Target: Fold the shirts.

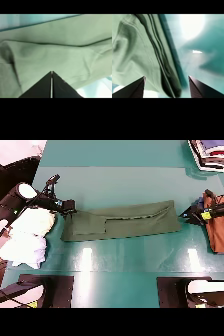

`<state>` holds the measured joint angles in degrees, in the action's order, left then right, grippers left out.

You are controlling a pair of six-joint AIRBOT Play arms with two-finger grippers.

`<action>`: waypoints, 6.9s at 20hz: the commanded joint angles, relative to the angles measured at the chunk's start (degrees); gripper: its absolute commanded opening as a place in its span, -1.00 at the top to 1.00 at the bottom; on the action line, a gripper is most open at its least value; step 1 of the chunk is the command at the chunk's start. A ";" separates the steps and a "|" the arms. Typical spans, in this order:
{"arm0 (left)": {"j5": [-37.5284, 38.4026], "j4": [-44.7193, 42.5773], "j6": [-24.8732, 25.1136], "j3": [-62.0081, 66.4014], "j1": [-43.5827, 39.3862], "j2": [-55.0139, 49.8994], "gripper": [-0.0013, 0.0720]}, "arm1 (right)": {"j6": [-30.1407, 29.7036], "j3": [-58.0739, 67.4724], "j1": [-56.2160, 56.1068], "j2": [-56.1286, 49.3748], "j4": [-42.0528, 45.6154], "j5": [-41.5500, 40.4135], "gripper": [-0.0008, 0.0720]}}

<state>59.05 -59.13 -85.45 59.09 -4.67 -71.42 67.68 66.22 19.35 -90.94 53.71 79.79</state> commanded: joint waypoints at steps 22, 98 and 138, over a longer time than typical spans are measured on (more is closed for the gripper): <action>-6.86 5.95 -2.84 29.16 -30.16 -33.11 0.90 | 4.52 16.04 -22.56 16.22 -9.20 2.60 0.92; 4.33 -8.11 -1.60 30.49 -20.48 1.07 0.89 | 2.75 10.73 13.16 11.67 -12.04 -17.03 0.92; 3.10 -8.07 -0.02 30.49 -20.48 1.05 0.89 | 6.99 9.35 34.40 23.67 2.38 0.09 -0.11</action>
<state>62.52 -67.20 -85.60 89.56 -25.12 -70.39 74.67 74.78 56.60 -67.55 64.99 80.75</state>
